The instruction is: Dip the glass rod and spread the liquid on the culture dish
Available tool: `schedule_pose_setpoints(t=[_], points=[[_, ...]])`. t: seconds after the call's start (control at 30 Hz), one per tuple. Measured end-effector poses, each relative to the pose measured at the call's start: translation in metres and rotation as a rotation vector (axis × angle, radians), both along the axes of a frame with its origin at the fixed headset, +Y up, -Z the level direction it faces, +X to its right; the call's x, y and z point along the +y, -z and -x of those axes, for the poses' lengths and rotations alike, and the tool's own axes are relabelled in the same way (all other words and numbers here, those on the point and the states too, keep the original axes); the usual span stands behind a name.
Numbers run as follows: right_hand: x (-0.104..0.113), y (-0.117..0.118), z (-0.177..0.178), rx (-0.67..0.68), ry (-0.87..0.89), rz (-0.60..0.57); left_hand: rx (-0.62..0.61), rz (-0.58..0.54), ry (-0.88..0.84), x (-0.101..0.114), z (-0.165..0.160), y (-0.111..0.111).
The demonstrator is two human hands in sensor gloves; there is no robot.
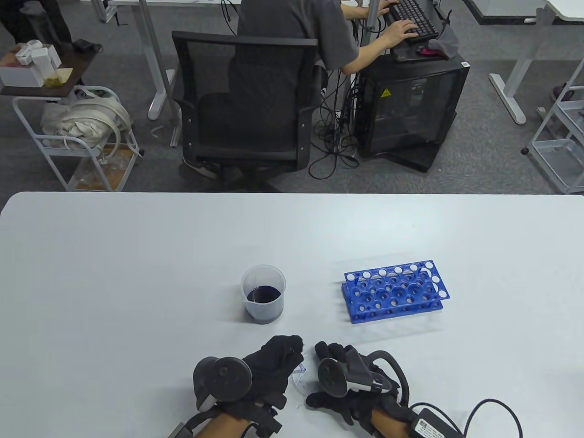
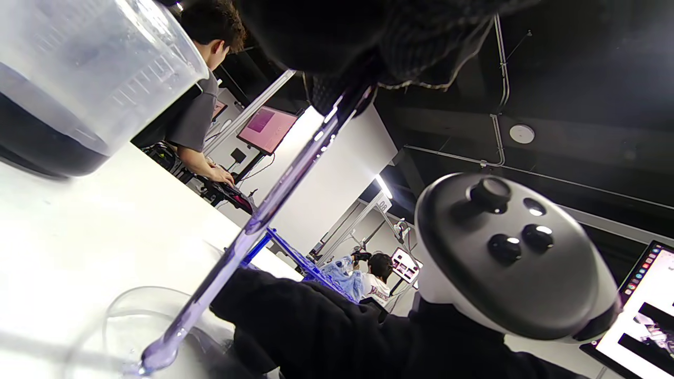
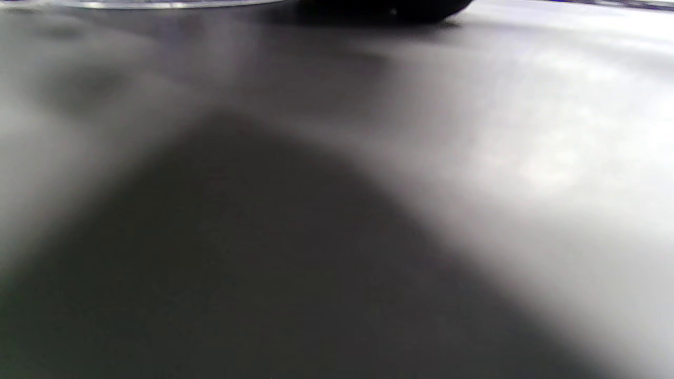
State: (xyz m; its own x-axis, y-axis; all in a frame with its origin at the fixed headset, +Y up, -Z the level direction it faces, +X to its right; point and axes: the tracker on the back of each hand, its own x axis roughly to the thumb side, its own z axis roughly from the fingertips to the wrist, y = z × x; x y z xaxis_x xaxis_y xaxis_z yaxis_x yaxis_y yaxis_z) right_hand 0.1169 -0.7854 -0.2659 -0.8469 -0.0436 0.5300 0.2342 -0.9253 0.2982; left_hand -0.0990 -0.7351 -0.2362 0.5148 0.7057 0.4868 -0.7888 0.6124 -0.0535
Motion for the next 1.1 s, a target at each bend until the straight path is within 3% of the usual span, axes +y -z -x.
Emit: schedule_pose_setpoints(t=[0.33,0.6,0.73,0.8,0.93,1.1], points=[[0.0,0.0,-0.001,0.002,-0.002,-0.001,-0.015,0.048,-0.065,0.0,0.001,0.002],[0.0,0.0,-0.001,0.002,-0.001,0.001,0.129,-0.125,-0.199,0.084,0.04,0.032],[0.0,0.0,-0.001,0.003,0.001,0.003,0.231,-0.144,-0.242,0.107,0.066,0.058],[0.0,0.0,-0.001,0.003,0.001,0.002,0.293,-0.136,-0.211,0.101,0.073,0.071],[0.0,0.0,-0.001,0.003,-0.001,0.0,0.358,-0.02,-0.123,0.056,0.071,0.093],[0.0,0.0,-0.001,0.003,-0.002,0.0,0.387,0.065,-0.068,0.02,0.066,0.101]])
